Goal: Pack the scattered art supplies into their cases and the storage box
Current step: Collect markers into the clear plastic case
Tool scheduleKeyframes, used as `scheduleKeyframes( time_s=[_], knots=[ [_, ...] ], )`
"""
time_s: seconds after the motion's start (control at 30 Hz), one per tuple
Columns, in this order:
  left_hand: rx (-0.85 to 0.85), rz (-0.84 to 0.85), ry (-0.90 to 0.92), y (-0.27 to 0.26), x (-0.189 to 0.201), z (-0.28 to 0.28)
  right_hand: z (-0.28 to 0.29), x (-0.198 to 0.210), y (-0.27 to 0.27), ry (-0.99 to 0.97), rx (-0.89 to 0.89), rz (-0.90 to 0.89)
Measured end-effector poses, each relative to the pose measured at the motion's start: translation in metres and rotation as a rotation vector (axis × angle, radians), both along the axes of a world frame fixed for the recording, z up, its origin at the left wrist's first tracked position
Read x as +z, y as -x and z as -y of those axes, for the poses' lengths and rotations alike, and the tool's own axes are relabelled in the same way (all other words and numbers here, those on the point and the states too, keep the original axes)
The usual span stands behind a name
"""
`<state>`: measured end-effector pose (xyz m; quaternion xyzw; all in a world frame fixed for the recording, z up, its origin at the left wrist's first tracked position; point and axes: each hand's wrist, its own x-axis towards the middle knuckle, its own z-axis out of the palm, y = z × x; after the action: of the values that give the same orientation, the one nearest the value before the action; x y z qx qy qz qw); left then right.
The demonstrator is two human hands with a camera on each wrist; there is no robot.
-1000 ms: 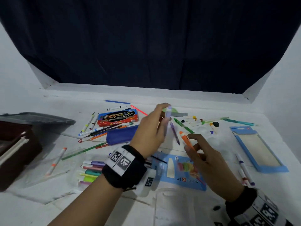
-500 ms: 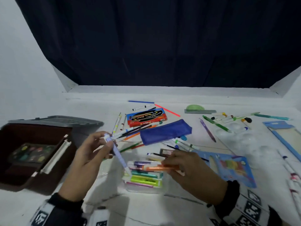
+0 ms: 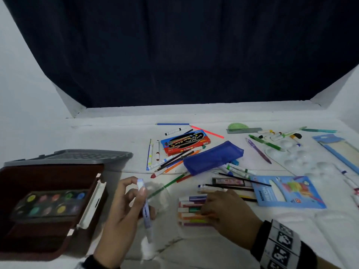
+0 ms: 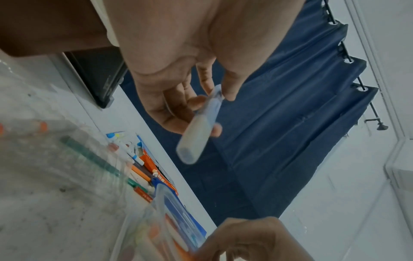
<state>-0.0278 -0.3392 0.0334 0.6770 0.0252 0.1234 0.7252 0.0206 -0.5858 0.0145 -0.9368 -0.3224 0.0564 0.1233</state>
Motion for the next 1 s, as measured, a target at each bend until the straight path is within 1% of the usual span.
scheduleKeyframes(
  time_s=[0.13,0.27,0.4,0.53,0.57,0.67,0.73,0.8,0.87,0.93,1.0],
  knots=[
    [-0.099,-0.032,0.011,-0.005,-0.009,0.008,-0.004,-0.003,0.001,0.035,-0.017,0.016],
    [-0.171,-0.036,-0.090,-0.005,-0.012,0.020,0.000,-0.004,0.002,-0.011,-0.031,0.021],
    [-0.259,-0.042,-0.163,-0.003,-0.012,0.029,0.012,-0.003,0.001,-0.137,-0.060,0.056],
    [-0.335,-0.028,-0.242,-0.004,-0.009,0.041,0.039,-0.005,-0.001,-0.255,-0.152,0.087],
    [-0.361,-0.004,-0.305,-0.004,-0.009,0.044,0.046,-0.007,-0.002,-0.285,-0.168,0.077],
    [-0.439,0.115,-0.692,-0.008,-0.014,0.053,0.061,-0.013,-0.004,-0.319,-0.158,0.018],
    [-0.505,0.154,-0.880,-0.013,-0.016,0.059,0.066,-0.017,-0.006,-0.306,-0.125,-0.022],
    [-0.569,0.216,-1.005,-0.018,-0.017,0.066,0.068,-0.020,-0.008,-0.295,-0.104,-0.050],
    [-0.614,0.254,-1.067,-0.022,-0.017,0.071,0.068,-0.022,-0.009,-0.292,-0.104,-0.087],
    [-0.615,0.280,-1.109,-0.025,-0.020,0.075,0.068,-0.024,-0.011,-0.307,-0.130,-0.113],
    [-0.581,0.347,-1.214,-0.029,-0.026,0.079,0.068,-0.023,-0.012,-0.338,-0.177,-0.149]
  ],
)
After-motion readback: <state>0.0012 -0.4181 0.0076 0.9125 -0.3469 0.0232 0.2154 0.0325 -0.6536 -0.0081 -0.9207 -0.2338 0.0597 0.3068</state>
